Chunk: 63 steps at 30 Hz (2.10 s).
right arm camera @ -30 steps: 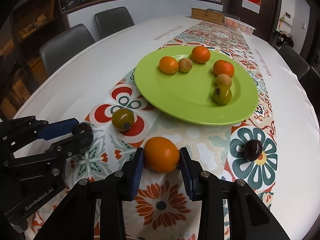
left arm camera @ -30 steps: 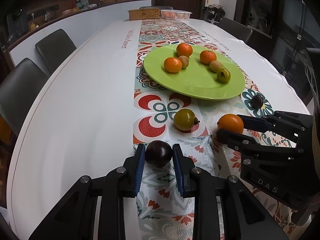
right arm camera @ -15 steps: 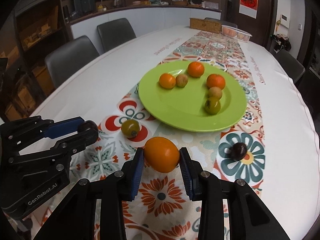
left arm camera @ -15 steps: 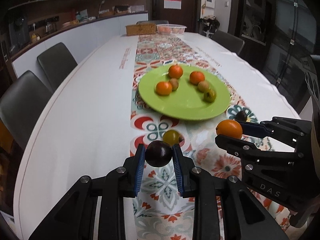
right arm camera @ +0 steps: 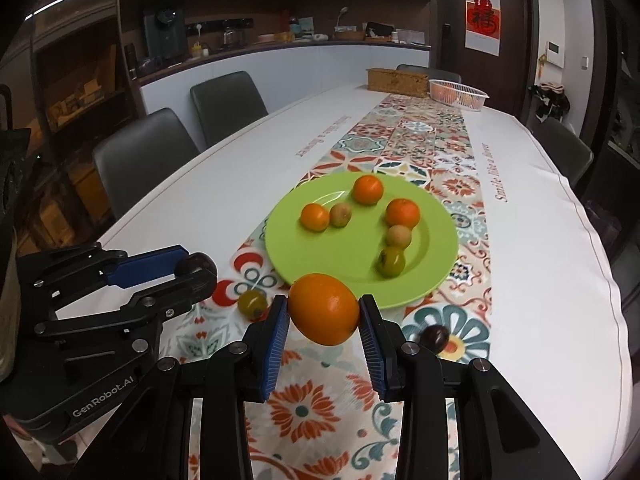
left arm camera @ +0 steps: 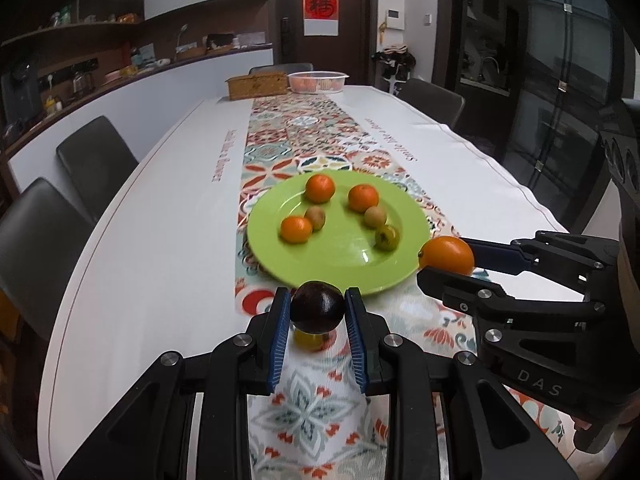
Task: Organize fruits
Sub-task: 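Carry the plum with the left tool onto the green plate while the right tool carries the orange there, then open the left tool to release the plum while the right tool releases the orange on the plate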
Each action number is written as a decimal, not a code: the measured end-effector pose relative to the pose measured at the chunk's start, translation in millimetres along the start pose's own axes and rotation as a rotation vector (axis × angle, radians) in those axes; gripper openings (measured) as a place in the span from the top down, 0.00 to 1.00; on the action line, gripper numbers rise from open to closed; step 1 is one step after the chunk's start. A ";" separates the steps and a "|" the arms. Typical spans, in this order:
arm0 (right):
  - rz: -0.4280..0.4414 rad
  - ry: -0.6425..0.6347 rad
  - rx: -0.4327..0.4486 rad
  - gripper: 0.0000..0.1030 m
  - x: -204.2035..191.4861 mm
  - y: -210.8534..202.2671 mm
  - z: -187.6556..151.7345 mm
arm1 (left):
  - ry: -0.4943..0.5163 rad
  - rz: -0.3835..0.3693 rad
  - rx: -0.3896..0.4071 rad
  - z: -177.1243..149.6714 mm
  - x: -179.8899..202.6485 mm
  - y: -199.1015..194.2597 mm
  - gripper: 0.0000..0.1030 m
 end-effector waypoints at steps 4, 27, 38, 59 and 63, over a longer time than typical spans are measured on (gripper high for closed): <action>-0.006 0.010 0.002 0.65 10.0 5.6 10.5 | 0.026 -0.022 0.001 15.1 2.7 7.9 0.73; -0.006 -0.020 -0.083 0.65 38.3 78.2 52.2 | 0.080 -0.105 -0.049 48.1 -7.5 84.9 0.73; 0.005 -0.041 -0.141 0.64 43.4 106.3 51.6 | 0.046 -0.142 -0.105 42.4 -13.9 116.1 0.73; -0.046 -0.016 -0.063 0.59 49.6 65.3 49.7 | 0.027 -0.043 -0.030 47.6 -26.6 66.5 0.58; -0.044 -0.012 -0.035 0.56 45.5 44.1 48.5 | 0.018 -0.029 -0.014 49.7 -24.0 48.7 0.56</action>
Point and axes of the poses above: each gripper's, at about its wrist camera, not at the fingertips, and y roughly the way its jaws point, x to its right, z to its top, the point moved 10 cm from there along y, roughly the way its jaws point, and after that the axes turned 4 degrees about y, right-handed, at the moved point
